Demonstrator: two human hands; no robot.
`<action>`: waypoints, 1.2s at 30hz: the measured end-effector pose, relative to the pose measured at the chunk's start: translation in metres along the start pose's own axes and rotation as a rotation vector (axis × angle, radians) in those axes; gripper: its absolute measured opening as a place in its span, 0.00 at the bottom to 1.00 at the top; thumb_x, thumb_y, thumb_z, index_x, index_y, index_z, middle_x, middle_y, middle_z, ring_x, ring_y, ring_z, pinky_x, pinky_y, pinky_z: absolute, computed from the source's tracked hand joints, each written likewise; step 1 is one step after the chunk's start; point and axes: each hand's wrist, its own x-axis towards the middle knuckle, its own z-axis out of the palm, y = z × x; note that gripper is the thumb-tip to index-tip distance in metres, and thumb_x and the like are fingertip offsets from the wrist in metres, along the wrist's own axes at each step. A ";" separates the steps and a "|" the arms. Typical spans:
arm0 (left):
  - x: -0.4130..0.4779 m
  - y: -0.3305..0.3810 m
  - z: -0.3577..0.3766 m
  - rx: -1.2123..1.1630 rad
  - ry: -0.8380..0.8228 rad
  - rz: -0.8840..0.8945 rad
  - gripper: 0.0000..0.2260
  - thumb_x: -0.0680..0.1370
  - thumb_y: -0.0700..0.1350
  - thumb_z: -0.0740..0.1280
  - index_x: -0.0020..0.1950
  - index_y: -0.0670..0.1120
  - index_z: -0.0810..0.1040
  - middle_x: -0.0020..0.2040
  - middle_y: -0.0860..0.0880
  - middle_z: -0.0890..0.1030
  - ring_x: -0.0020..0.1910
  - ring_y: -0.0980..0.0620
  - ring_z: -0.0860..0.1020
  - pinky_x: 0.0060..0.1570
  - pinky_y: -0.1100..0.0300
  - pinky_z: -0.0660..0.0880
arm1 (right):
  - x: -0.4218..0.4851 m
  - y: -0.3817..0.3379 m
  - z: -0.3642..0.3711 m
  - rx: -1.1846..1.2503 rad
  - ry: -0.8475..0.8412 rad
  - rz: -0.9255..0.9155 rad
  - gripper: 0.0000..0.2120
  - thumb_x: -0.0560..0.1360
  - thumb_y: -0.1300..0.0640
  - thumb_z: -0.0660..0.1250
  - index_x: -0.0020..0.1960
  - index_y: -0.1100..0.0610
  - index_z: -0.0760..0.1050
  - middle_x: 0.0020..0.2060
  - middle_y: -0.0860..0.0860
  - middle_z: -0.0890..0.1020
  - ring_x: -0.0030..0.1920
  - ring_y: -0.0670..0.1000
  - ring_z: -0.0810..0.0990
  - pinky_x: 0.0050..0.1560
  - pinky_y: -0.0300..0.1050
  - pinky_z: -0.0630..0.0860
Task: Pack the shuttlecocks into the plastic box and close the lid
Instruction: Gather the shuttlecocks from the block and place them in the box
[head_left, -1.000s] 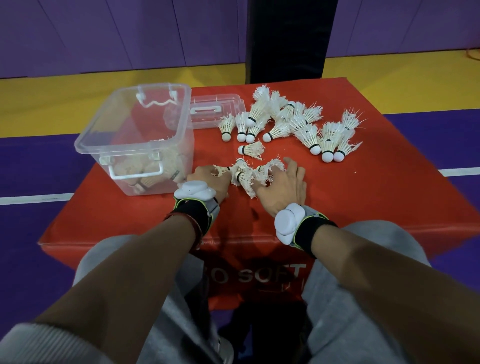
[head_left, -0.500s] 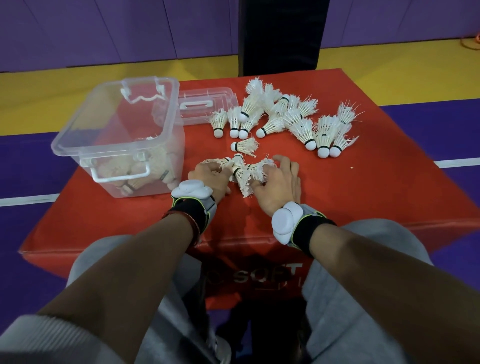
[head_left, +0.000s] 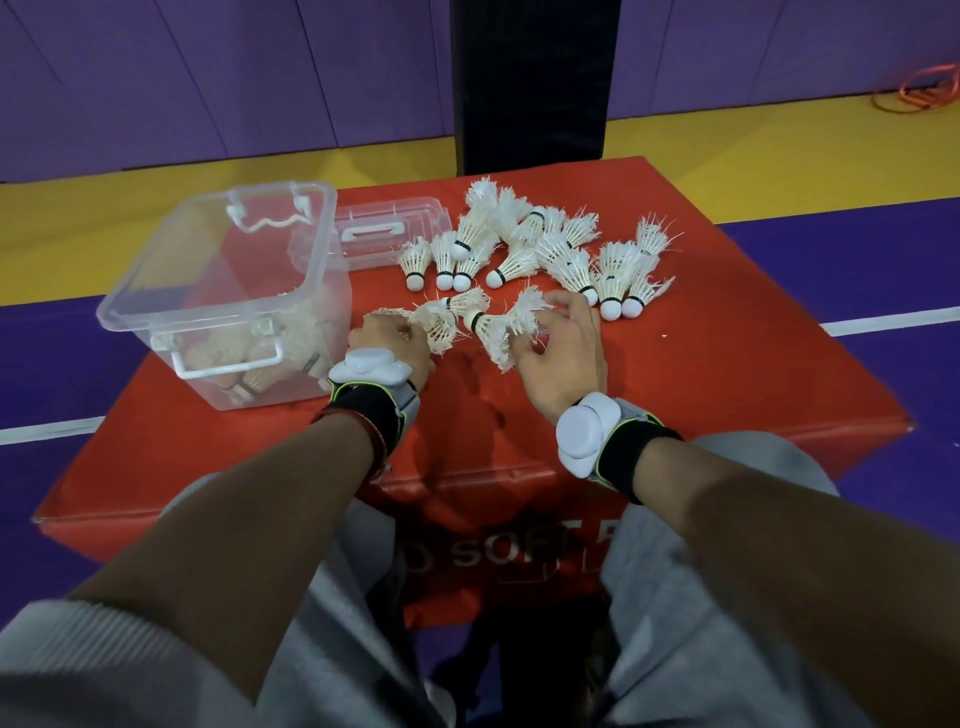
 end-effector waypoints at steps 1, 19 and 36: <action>0.001 0.002 -0.003 0.031 -0.002 0.014 0.18 0.71 0.62 0.53 0.41 0.56 0.80 0.37 0.54 0.84 0.37 0.48 0.83 0.44 0.50 0.81 | 0.002 -0.001 -0.004 0.009 0.013 0.003 0.09 0.73 0.53 0.65 0.46 0.57 0.79 0.65 0.47 0.70 0.64 0.49 0.68 0.45 0.45 0.75; -0.011 0.054 -0.087 -0.008 0.244 0.259 0.16 0.76 0.54 0.57 0.39 0.47 0.78 0.31 0.47 0.81 0.35 0.44 0.78 0.35 0.57 0.76 | 0.023 -0.065 -0.054 0.025 0.141 -0.101 0.10 0.75 0.54 0.63 0.49 0.59 0.78 0.65 0.49 0.69 0.63 0.52 0.68 0.38 0.45 0.70; 0.043 -0.027 -0.177 -0.004 0.435 0.125 0.17 0.76 0.58 0.55 0.47 0.51 0.80 0.35 0.47 0.83 0.37 0.44 0.80 0.37 0.53 0.79 | 0.048 -0.174 0.002 0.132 0.080 -0.260 0.05 0.73 0.56 0.63 0.45 0.56 0.76 0.64 0.47 0.68 0.61 0.52 0.71 0.36 0.46 0.73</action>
